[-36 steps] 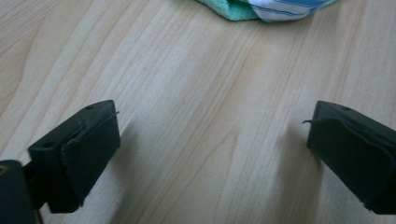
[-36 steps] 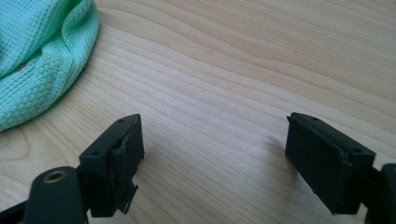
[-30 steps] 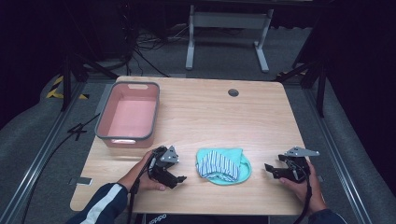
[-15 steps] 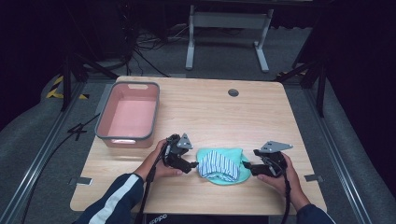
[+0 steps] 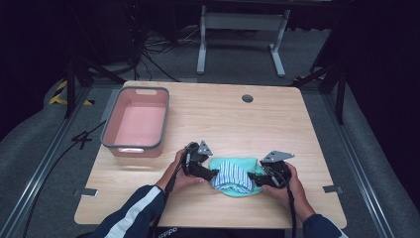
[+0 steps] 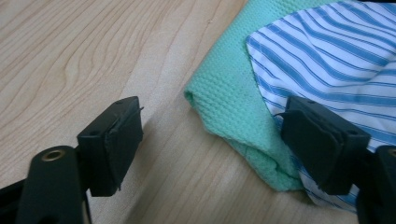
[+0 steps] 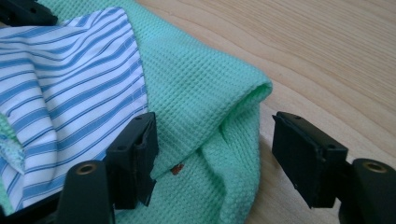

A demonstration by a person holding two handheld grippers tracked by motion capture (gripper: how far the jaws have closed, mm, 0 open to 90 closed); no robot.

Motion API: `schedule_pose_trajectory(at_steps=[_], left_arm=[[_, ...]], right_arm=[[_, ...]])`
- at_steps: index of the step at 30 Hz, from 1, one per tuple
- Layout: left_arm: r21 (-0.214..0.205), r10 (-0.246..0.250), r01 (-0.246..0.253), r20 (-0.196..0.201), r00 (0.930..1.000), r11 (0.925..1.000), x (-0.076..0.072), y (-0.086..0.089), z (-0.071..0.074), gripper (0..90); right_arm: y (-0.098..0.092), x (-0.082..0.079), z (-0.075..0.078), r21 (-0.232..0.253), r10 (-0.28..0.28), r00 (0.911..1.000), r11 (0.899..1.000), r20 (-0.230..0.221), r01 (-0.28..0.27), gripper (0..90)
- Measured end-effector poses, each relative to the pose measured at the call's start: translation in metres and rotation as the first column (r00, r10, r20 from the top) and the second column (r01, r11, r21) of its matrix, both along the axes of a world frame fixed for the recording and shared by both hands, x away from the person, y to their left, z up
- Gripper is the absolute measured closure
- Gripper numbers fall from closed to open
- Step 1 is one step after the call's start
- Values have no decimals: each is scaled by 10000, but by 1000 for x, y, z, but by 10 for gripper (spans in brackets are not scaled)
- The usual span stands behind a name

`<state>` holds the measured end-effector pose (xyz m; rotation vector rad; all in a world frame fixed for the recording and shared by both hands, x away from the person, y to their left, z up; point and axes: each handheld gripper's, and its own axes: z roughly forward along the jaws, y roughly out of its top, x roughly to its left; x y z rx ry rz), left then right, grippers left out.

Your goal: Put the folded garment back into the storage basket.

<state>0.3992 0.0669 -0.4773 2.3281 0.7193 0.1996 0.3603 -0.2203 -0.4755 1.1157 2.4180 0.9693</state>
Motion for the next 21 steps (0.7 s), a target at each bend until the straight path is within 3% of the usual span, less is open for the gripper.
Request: schedule_pose_trajectory(at_steps=[5, 9, 12, 14, 16, 20, 21], left_arm=[[-187, 25, -21, 207, 9998, 9998, -2, 1, -3, 171], [-196, -21, 26, 227, 9997, 9998, -2, 1, -3, 180], [-294, -316, 320, 117, 9994, 9991, -6, 0, 0, 334], [-345, -353, 355, 70, 9994, 9988, -7, -1, 1, 371], [-332, -635, 634, 4, 9980, 9974, -8, -1, 3, 501], [-683, -766, 741, -351, 9964, 9949, -8, -2, 2, 694], [-844, -887, 845, -476, 9949, 9928, -7, -3, 2, 730]], right_arm=[[-2, 1, -1, 148, -26, 9998, 9999, -174, 28, 314], [0, 0, 1, 132, 28, 9995, 9999, -300, -24, 407], [4, -3, 4, 64, -18, 9990, 10000, -455, 21, 510], [5, -4, 4, 65, 9, 9990, 10000, -453, -7, 534], [5, -4, 4, 40, 83, 9988, 10000, -483, -81, 584], [4, -5, 5, 169, 199, 9982, 9997, -564, -190, 665], [4, -5, 5, 310, 305, 9975, 9991, -632, -286, 724]])
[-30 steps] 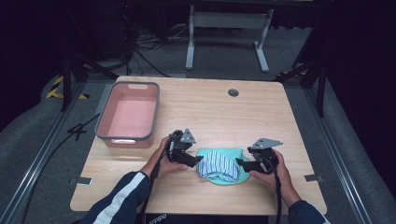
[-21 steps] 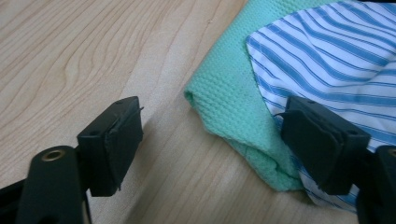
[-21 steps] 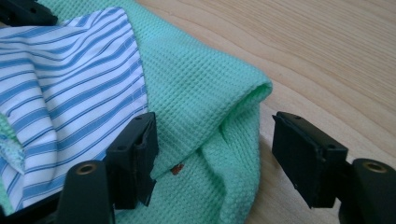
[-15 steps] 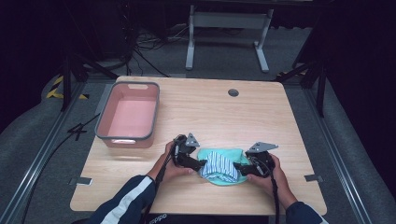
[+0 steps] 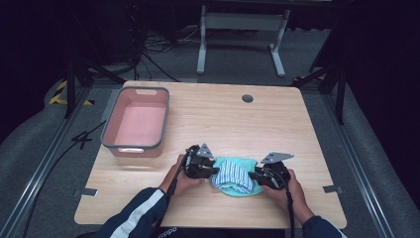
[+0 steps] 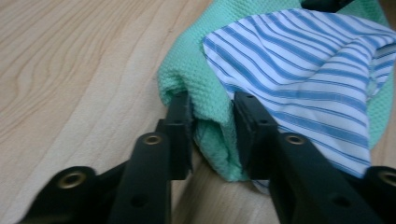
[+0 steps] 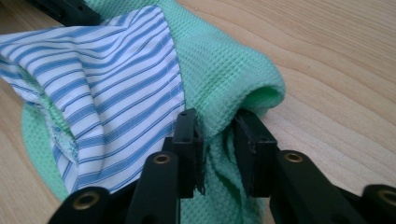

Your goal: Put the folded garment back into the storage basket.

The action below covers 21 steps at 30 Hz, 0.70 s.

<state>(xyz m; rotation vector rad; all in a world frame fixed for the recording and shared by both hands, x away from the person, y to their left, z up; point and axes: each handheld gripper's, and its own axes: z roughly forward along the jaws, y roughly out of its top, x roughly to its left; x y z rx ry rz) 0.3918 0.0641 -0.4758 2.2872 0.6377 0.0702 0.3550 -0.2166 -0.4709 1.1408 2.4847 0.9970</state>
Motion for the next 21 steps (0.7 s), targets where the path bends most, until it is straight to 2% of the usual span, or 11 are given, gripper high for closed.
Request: schedule_pose_trajectory(at_steps=[5, 8, 12, 16, 21], left_arm=[[72, -97, 98, -20, 10000, 9999, 0, -1, 1, 782], [385, -221, 208, 322, 9992, 9990, -3, -5, 4, 816], [526, -436, 413, 448, 9980, 9978, -4, -9, 8, 827], [307, -392, 376, 534, 9978, 9988, -3, -10, 15, 830], [327, -577, 558, 618, 9964, 9979, -1, -12, 24, 832]], right_arm=[[-1, 0, 0, 192, 76, 9999, 9998, -84, -74, 785], [-1, -1, 1, 147, 112, 9999, 9998, -70, -111, 820], [-4, -2, 4, 126, 157, 9999, 9998, -10, -157, 827], [-8, -2, 11, 409, 96, 9999, 9991, 71, -99, 829], [-10, -2, 19, 526, 29, 9997, 9986, 243, -42, 830]])
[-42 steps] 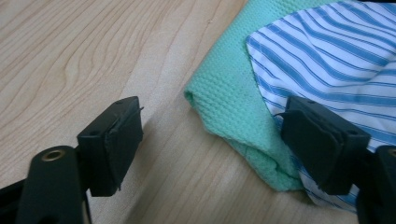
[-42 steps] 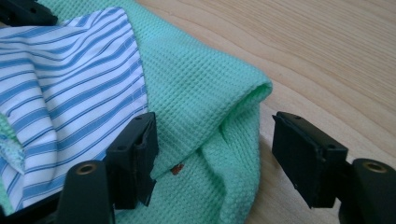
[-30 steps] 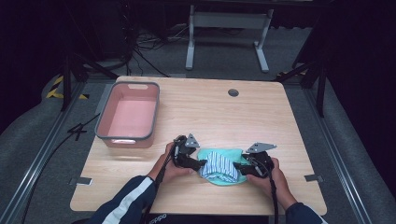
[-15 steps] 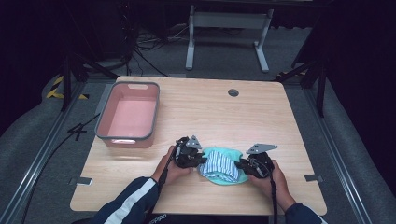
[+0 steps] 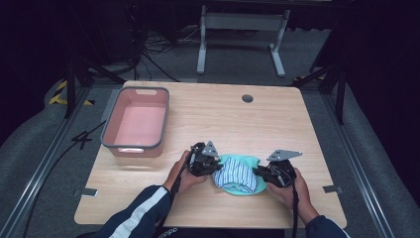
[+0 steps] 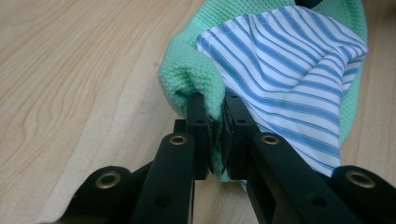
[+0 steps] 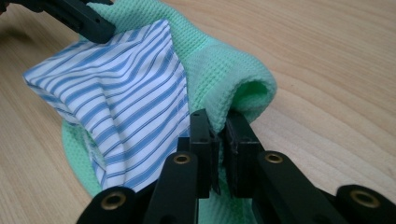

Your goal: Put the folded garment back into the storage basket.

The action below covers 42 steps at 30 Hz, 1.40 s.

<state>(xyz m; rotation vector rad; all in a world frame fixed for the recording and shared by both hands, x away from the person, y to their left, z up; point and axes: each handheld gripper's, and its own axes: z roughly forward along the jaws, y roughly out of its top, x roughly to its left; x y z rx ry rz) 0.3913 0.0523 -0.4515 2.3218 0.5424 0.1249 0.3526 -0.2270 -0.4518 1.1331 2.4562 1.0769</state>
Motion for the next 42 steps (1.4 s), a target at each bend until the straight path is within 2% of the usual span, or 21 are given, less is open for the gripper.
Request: schedule_pose_trajectory(at_steps=[7, 12, 14, 16, 24, 36, 42], left_arm=[[-28, 26, -26, 139, 9999, 10000, 5, 4, 15, 833], [-53, 138, -137, 186, 9997, 9999, 9, 8, 25, 833], [30, 141, -142, 380, 9992, 9999, 10, 10, 31, 833], [-70, 174, -171, 395, 9991, 9998, 11, 12, 36, 834], [-43, 256, -254, 861, 9960, 9997, 15, 15, 54, 833], [-64, 553, -549, 1271, 9903, 9985, 19, 37, 77, 833], [-157, 800, -785, 1409, 9868, 9968, 20, 50, 88, 833]], right_arm=[[3, 3, 19, 215, -27, 9996, 9998, 297, 20, 831], [10, 8, 28, 128, 70, 9988, 9999, 483, -77, 831], [13, 9, 32, 179, 94, 9984, 9998, 550, -104, 832], [15, 10, 37, 149, 102, 9979, 9998, 644, -112, 831], [20, 15, 54, 194, 147, 9949, 9997, 1000, -167, 831], [37, 24, 73, 259, 369, 9908, 9988, 1303, -406, 830], [52, 28, 84, 230, 642, 9860, 9974, 1537, -685, 830]])
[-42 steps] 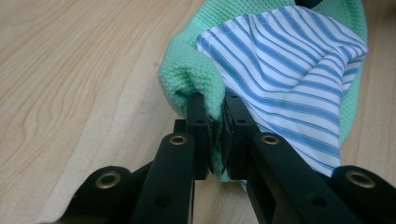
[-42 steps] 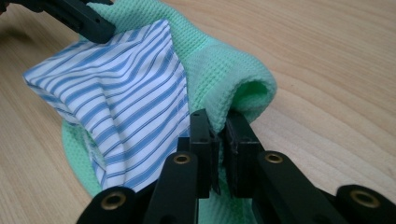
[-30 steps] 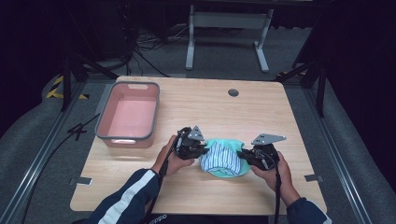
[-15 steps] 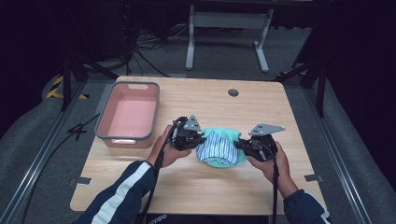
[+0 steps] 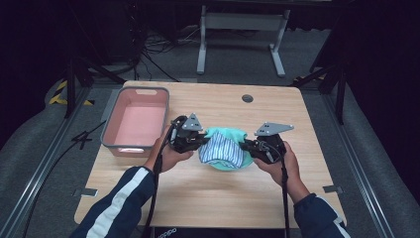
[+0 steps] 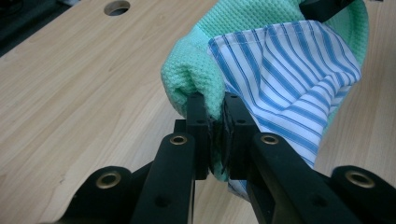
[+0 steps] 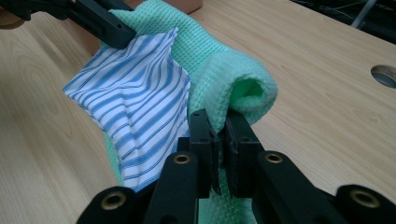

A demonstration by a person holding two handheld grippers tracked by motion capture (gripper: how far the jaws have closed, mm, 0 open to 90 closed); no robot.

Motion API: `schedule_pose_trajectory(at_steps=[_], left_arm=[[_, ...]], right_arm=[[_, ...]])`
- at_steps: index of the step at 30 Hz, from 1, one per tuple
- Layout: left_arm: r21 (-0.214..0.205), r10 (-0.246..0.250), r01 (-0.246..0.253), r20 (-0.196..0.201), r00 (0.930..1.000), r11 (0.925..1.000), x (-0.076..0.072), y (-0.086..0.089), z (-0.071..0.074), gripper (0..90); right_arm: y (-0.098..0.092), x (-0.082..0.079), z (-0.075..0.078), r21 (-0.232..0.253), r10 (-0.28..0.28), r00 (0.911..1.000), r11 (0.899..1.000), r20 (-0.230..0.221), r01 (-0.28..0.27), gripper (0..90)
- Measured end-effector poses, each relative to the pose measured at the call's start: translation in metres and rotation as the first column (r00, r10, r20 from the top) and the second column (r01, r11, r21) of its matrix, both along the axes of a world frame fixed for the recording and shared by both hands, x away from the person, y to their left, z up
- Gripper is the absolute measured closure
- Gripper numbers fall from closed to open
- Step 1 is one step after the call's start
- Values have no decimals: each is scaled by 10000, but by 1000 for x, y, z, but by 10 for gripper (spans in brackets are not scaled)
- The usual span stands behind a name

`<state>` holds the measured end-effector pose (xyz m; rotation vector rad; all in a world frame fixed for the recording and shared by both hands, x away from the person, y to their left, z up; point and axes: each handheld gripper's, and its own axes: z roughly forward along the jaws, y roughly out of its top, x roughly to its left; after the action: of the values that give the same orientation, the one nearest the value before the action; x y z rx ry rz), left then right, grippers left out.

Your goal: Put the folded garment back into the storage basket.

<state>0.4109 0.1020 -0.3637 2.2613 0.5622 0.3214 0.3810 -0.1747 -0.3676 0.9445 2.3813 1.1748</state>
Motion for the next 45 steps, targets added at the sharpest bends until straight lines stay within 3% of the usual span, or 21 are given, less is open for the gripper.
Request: schedule_pose_trajectory(at_steps=[6, 22, 45], left_arm=[[-114, 259, -258, 105, 9996, 9996, 0, 13, 7, 833], [81, 780, -784, 404, 9961, 9969, 0, 50, 23, 833], [2, 1718, -1721, 606, 9833, 9851, 0, 98, 40, 833]], right_arm=[[13, 4, 9, -45, 288, 9996, 9996, 74, -288, 830], [49, 16, 24, 96, 598, 9977, 9981, 318, -601, 830], [99, 32, 38, 244, 1208, 9918, 9922, 425, -1219, 830]])
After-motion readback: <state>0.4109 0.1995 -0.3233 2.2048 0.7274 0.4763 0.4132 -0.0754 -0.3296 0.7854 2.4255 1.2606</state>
